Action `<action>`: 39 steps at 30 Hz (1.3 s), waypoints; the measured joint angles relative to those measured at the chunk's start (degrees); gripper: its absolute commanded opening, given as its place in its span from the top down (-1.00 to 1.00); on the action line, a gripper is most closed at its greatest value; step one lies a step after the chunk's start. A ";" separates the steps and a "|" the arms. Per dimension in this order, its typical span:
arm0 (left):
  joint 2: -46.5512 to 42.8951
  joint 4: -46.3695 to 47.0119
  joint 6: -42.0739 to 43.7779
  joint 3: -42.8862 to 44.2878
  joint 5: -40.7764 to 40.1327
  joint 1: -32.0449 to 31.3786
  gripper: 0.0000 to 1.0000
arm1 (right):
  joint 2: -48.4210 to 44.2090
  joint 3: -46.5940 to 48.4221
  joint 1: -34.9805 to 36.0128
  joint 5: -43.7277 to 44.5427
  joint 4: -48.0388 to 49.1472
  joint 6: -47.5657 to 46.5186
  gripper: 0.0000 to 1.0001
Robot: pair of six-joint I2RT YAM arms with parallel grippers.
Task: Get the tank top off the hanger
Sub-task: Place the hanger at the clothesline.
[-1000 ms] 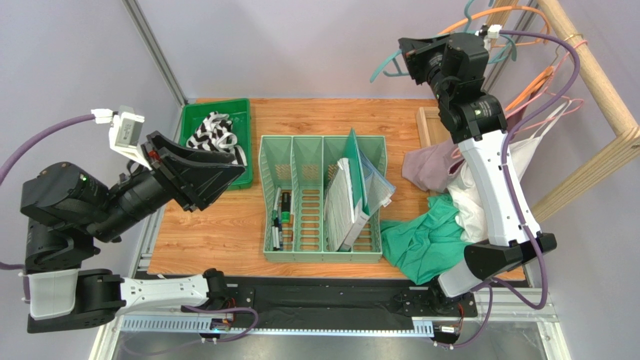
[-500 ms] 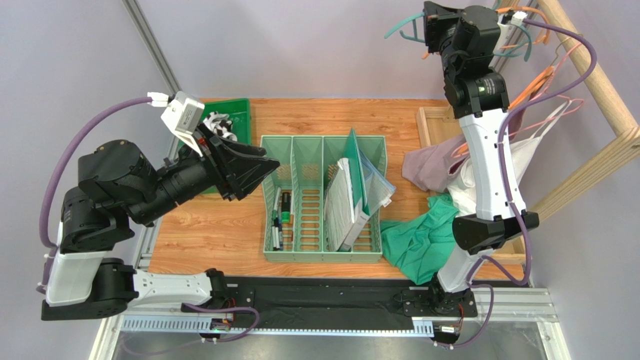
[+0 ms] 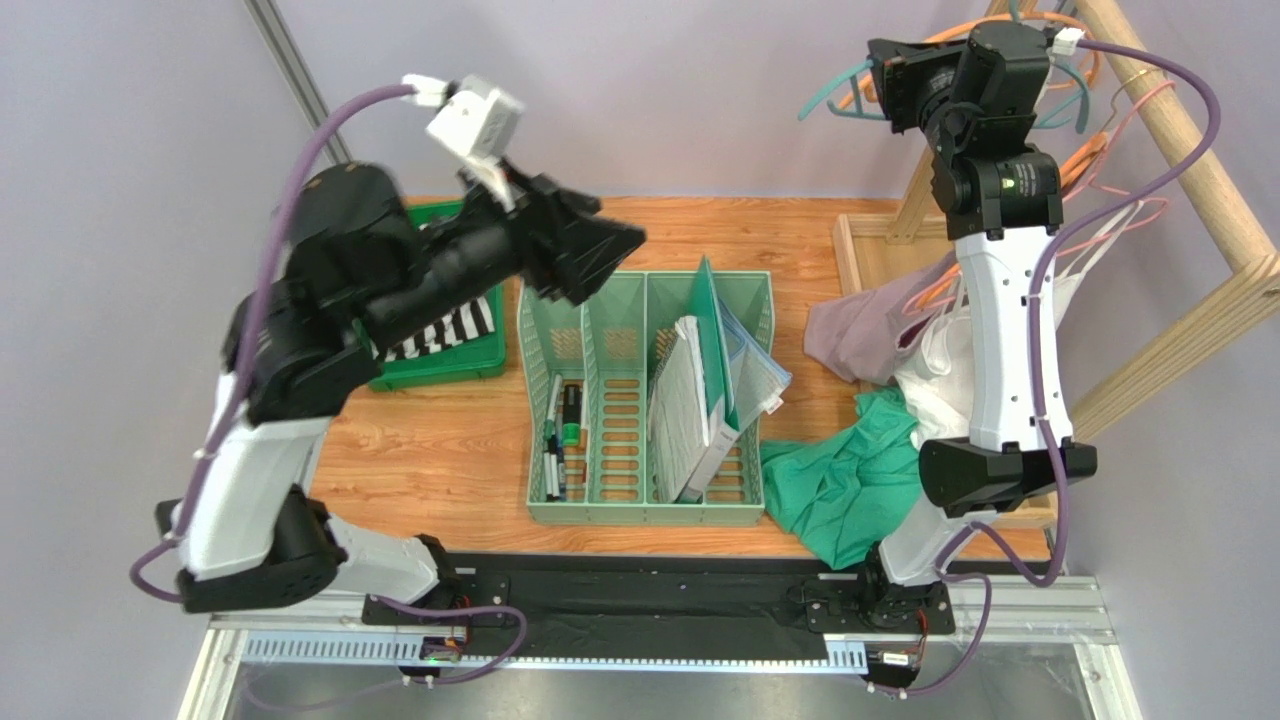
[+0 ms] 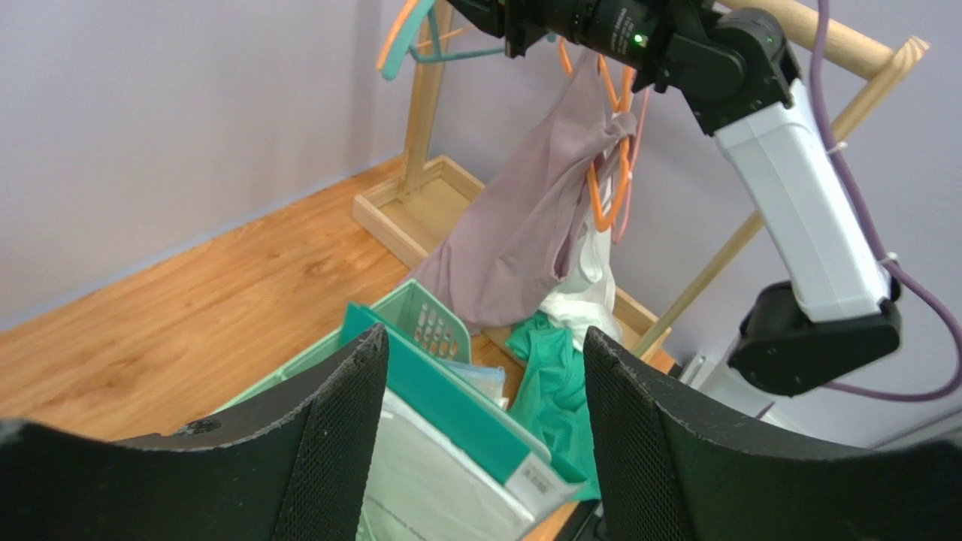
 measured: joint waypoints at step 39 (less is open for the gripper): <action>35.47 18.32 -6.58 15.61 24.96 6.67 0.24 | -22.23 -20.11 -0.02 -24.96 -6.19 -7.91 1.00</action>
